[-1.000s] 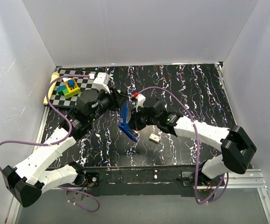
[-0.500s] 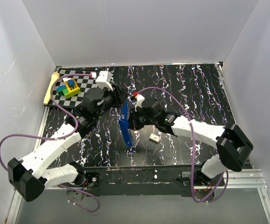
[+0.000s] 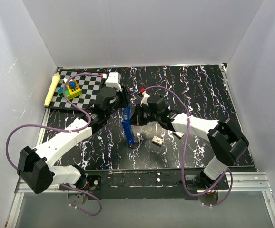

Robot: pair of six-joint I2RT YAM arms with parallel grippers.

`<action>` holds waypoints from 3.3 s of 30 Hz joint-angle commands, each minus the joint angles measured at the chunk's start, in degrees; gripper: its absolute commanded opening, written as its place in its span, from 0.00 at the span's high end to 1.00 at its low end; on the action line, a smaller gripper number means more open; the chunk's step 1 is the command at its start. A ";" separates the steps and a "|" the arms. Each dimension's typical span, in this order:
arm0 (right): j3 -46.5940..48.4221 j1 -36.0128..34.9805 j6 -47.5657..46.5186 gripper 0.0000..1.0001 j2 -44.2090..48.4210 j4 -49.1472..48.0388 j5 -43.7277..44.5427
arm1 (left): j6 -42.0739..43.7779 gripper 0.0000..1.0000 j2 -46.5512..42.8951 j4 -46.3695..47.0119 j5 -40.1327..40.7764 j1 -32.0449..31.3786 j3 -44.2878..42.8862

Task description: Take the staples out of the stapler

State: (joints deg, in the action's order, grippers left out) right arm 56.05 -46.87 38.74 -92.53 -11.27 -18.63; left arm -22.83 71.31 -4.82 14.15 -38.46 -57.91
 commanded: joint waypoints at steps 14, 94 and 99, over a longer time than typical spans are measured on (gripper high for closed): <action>0.11 1.34 0.46 0.99 1.65 -3.33 -3.17 | 3.05 1.00 -2.84 2.98 2.02 0.05 -5.72; 4.33 -4.02 -12.72 0.99 22.22 19.35 17.14 | -0.73 1.00 -21.12 -11.79 -14.15 0.05 -5.63; 3.54 -3.93 -12.55 0.99 23.88 19.79 16.26 | -0.29 1.00 -21.21 -12.14 -15.56 0.05 -6.43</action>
State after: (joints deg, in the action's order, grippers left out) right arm 57.84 -51.00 27.24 -71.26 9.13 -3.11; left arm -22.31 51.35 -19.70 0.71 -38.37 -60.51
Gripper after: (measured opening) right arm 0.021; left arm 0.309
